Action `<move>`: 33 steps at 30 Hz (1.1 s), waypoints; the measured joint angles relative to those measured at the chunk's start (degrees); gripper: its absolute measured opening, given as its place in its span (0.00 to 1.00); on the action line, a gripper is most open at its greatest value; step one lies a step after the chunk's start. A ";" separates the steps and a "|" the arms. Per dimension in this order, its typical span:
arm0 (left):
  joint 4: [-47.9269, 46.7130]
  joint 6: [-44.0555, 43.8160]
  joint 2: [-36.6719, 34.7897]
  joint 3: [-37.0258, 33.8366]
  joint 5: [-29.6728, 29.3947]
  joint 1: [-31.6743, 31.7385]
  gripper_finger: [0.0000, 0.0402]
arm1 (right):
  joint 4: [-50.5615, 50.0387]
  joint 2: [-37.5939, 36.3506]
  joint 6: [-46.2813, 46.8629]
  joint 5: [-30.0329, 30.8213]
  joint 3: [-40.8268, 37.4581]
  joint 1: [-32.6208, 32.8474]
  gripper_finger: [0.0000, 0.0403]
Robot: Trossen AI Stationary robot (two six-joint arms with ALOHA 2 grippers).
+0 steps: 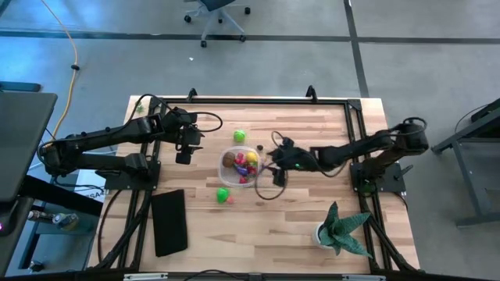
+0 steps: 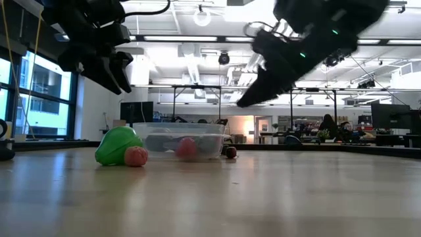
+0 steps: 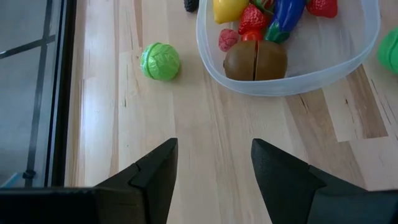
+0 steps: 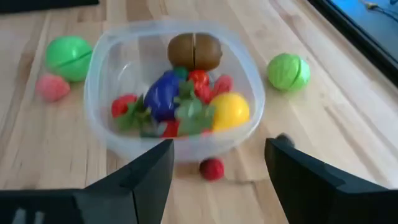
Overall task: Pick and placing Produce into tupperware
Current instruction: Put the cherry into the transparent bin
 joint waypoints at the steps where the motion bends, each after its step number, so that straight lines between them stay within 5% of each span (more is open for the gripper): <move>1: 0.00 0.00 0.00 0.00 -0.01 -0.02 0.48 | 2.72 -0.30 -0.02 -0.01 -2.18 0.01 0.60; 7: 0.02 0.00 0.00 0.00 0.00 -0.02 0.48 | 9.77 2.23 -0.35 -0.14 -7.22 -0.79 0.60; 21: 0.02 0.00 -0.02 0.00 0.00 -0.02 0.48 | 10.24 16.16 -4.58 -6.49 -0.17 -5.11 0.58; 33: 0.02 0.00 -0.02 0.00 -0.02 -0.02 0.48 | 9.85 18.28 -4.54 -8.52 1.22 -5.28 0.48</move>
